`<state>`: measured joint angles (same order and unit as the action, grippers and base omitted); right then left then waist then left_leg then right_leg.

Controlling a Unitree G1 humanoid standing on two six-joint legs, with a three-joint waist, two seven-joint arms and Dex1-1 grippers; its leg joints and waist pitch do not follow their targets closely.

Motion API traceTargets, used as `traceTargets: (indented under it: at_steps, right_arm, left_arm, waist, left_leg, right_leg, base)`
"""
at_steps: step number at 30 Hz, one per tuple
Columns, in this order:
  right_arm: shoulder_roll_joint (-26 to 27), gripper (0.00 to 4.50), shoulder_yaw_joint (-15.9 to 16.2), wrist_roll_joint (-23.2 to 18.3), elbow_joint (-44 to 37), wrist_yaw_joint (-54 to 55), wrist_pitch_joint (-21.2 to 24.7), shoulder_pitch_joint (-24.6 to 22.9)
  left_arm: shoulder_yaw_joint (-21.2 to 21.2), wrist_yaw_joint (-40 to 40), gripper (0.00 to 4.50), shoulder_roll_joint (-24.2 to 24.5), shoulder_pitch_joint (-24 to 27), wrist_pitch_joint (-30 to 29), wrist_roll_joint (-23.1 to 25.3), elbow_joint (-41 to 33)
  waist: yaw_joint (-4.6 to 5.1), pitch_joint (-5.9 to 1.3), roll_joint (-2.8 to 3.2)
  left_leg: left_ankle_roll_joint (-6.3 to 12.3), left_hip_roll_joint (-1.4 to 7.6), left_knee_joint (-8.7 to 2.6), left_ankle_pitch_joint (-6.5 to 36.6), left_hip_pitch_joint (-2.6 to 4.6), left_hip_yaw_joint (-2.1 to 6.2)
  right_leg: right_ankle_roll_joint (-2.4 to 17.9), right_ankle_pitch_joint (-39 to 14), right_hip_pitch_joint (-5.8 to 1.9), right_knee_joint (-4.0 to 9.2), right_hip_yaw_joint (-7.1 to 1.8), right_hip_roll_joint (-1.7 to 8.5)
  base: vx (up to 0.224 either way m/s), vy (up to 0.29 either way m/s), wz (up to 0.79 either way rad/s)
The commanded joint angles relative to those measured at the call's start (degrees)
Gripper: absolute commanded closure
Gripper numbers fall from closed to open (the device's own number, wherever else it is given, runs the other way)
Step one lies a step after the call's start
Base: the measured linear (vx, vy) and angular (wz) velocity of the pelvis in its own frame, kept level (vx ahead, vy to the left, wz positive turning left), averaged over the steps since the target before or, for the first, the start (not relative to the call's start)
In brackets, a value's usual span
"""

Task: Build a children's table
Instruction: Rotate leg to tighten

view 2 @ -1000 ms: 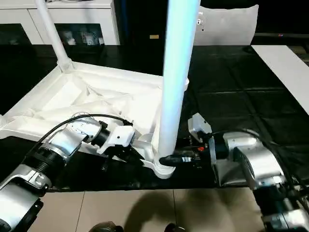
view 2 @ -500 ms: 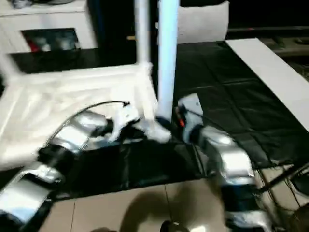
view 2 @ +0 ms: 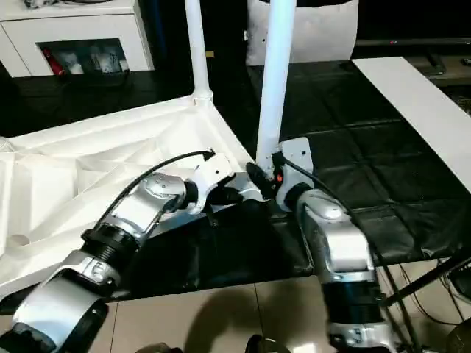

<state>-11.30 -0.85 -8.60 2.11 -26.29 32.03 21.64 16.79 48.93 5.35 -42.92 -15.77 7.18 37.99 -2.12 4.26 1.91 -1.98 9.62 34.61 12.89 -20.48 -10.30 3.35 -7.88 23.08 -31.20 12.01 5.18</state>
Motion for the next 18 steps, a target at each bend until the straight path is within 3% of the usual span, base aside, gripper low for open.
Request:
traceTargets:
  at_steps: [1,5,7,9,12,14,18]
  right_arm:
    - [-1.4,0.99,2.3,-2.5,-1.4,-5.8,-0.2,-1.2]
    - [-5.9,0.78,1.5,-3.6,-1.2,-11.6,-1.8,-1.9]
    - [-9.0,0.45,1.1,-4.5,-0.9,-16.2,-3.1,-2.4]
    - [-15.6,0.39,2.3,-5.2,-0.3,-26.1,-7.5,-3.3]
    - [-17.7,0.22,3.2,-5.0,0.0,-29.0,-9.2,-3.6]
    - [-21.5,0.22,5.2,-4.1,1.2,-35.8,-14.8,-3.6]
    - [-22.6,0.22,5.5,-6.2,3.1,-41.8,-16.2,-2.6]
  left_arm:
    - [0.5,2.9,4.50,0.8,-0.2,3.8,-1.6,-3.6]
    - [1.0,6.5,4.50,3.2,0.5,6.0,-1.9,-3.7]
    - [1.2,9.8,4.50,4.9,1.1,7.2,-2.4,-3.8]
    - [2.6,16.0,4.50,8.1,1.4,12.1,-2.7,-3.5]
    - [3.0,17.9,4.50,8.9,1.4,13.8,-2.9,-3.3]
    - [4.2,23.3,4.50,10.3,1.1,18.2,-3.6,-2.2]
    - [6.1,27.4,4.50,11.4,1.0,21.6,-3.2,-1.7]
  waist:
    - [-0.75,-5.28,-0.76]
    - [-1.16,-5.08,-0.74]
    - [-1.54,-4.99,-0.76]
    - [-1.95,-4.93,-0.74]
    - [-2.51,-4.88,-0.86]
    - [-3.07,-4.79,-0.98]
    - [-3.92,-5.04,-0.92]
  left_leg:
    - [8.62,4.39,-3.04,-1.2,-0.28,2.34]
    - [8.73,4.37,-3.09,0.2,-0.10,2.14]
    - [7.99,4.55,-3.15,1.5,0.09,2.11]
    - [7.56,4.48,-3.18,2.7,0.13,2.14]
    - [6.94,4.59,-3.25,3.6,0.28,2.05]
    - [6.71,4.34,-3.26,3.9,0.17,1.88]
    - [7.79,4.99,-3.16,2.3,0.30,2.08]
  right_leg:
    - [4.5,-8.6,-4.78,2.37,-5.34,6.06]
    - [3.6,-11.7,-4.68,2.83,-5.17,5.81]
    - [2.8,-14.3,-4.53,3.18,-5.20,5.93]
    - [2.1,-15.9,-4.55,3.46,-5.05,5.89]
    - [1.2,-17.1,-4.36,3.51,-5.13,5.84]
    - [0.7,-18.3,-4.38,3.63,-5.07,5.82]
    - [2.2,-15.2,-4.16,2.97,-5.12,5.85]
  base:
    - [0.000,0.000,0.00]
    - [0.000,0.000,0.00]
    - [0.000,0.000,0.00]
    - [0.000,0.000,0.00]
    - [0.000,0.000,0.00]
    - [0.000,0.000,0.00]
    - [0.000,0.000,0.00]
